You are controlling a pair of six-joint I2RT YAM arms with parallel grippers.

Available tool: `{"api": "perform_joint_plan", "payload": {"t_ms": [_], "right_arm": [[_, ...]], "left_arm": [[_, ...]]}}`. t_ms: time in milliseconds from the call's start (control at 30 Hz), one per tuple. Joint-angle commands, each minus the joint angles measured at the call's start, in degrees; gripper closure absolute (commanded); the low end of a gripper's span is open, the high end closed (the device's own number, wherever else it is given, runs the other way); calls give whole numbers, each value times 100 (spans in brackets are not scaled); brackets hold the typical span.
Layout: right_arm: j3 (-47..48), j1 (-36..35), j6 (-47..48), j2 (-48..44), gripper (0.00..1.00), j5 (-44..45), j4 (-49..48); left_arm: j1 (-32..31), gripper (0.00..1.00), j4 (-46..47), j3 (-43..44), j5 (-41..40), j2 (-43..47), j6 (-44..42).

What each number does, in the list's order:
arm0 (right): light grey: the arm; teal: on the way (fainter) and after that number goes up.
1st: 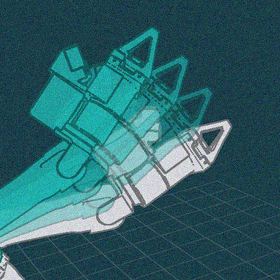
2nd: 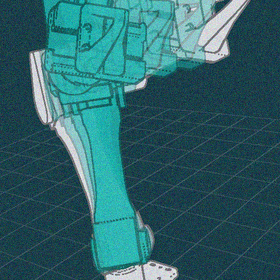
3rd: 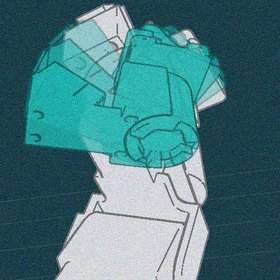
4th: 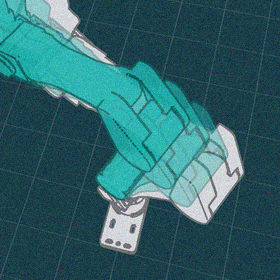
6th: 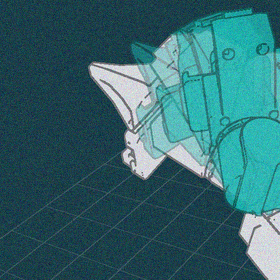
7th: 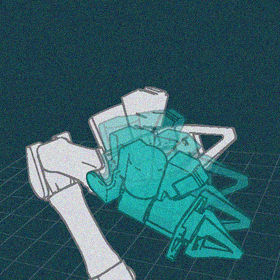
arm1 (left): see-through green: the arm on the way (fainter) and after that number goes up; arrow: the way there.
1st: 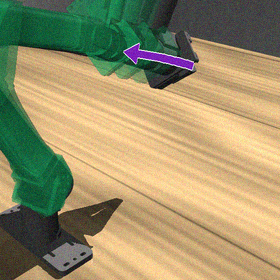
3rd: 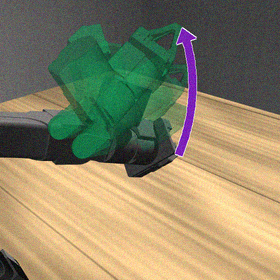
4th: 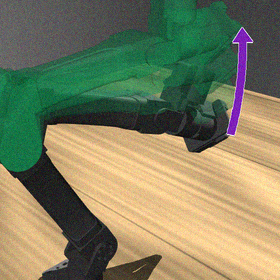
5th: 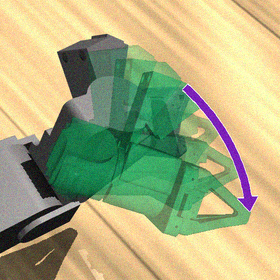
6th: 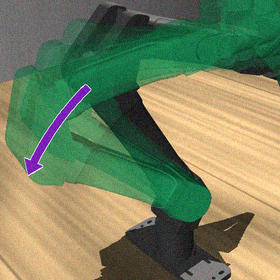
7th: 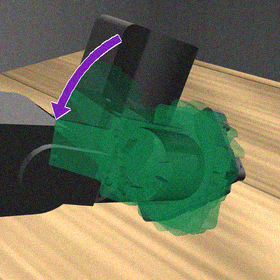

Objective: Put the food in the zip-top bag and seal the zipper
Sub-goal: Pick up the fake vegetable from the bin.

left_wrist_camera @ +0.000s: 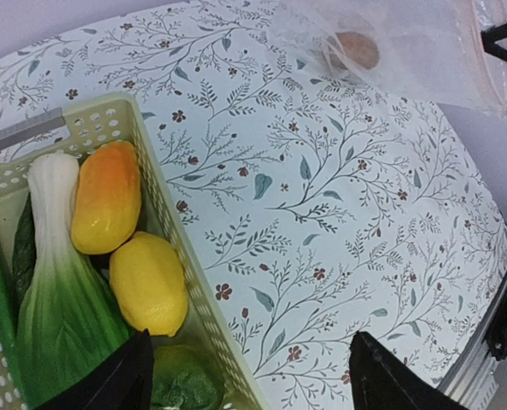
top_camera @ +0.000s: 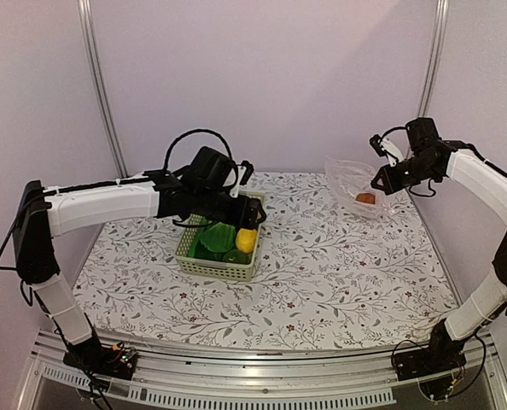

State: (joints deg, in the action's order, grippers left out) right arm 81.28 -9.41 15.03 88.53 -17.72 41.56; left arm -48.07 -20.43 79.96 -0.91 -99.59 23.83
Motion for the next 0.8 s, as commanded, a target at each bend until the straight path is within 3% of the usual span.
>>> {"api": "perform_joint_plan", "payload": {"t_ms": [0,167,333,767], "right_arm": [[-150,17,-3,-178,100,-25,-43],[-211,16,1,-195,100,-70,-35],[-332,13,34,-220,100,-121,-75],[-453,13,44,-255,100,-214,-86]], "left_arm": [[278,23,-411,-346,25,140,2],[505,25,-695,-388,47,10,250],[765,19,-1064,-460,-83,-70,188],[1080,19,-587,-899,266,-736,-350]]}}
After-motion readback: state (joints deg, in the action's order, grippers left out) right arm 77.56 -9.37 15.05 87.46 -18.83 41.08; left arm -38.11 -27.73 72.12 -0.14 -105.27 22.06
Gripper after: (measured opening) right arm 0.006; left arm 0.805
